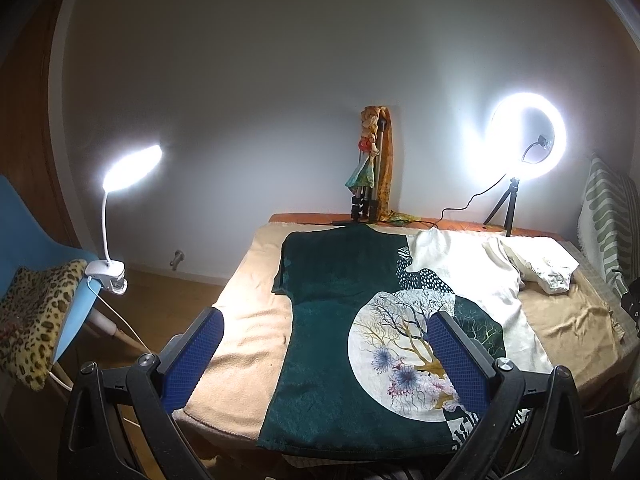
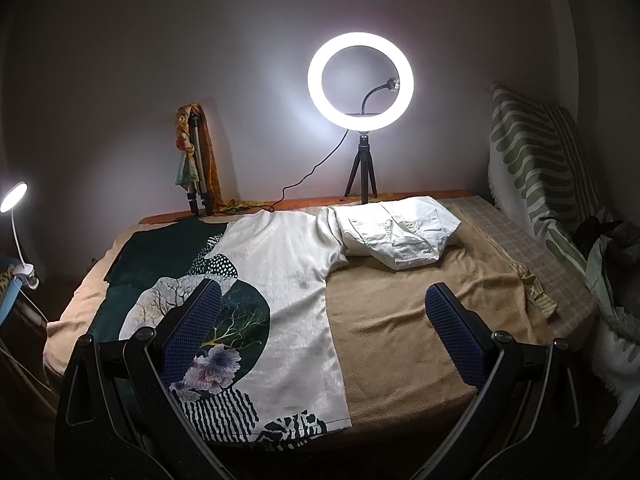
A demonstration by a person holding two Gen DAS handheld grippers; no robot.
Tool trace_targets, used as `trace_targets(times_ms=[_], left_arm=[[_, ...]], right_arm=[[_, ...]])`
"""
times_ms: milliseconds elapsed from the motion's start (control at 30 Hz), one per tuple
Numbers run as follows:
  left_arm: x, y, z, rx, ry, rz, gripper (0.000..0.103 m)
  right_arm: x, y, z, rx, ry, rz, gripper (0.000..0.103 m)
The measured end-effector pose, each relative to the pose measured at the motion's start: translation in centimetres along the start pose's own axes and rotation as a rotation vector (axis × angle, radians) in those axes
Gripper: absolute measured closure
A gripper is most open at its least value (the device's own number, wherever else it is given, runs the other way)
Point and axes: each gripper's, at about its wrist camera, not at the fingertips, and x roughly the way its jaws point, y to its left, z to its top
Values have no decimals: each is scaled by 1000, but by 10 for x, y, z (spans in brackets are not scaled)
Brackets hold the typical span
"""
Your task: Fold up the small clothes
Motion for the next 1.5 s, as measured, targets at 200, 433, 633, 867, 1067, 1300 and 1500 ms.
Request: trace_targets(times_ms=[200, 433, 633, 867, 1067, 1300, 1500], left_arm=[[0, -1, 0, -1, 1, 1, 0], [1, 0, 0, -1, 1, 1, 0], [1, 1, 1, 1, 1, 2, 0], [2, 1, 1, 0, 2, 2, 0], [2, 2, 0, 1, 1, 1, 0], [2, 2, -1, 1, 2, -1, 0], [2, 4, -3, 0, 4, 2, 0]], right_arm=[[0, 1, 1, -2, 0, 2, 0], [2, 3, 3, -3, 1, 5, 0], [3, 3, 3, -1, 0, 4, 0], [2, 4, 3, -2, 0, 3, 0], [3, 4, 3, -1, -1, 3, 0], [3, 6, 4, -6, -1, 2, 0], [4, 7, 4, -7, 0, 6, 0]])
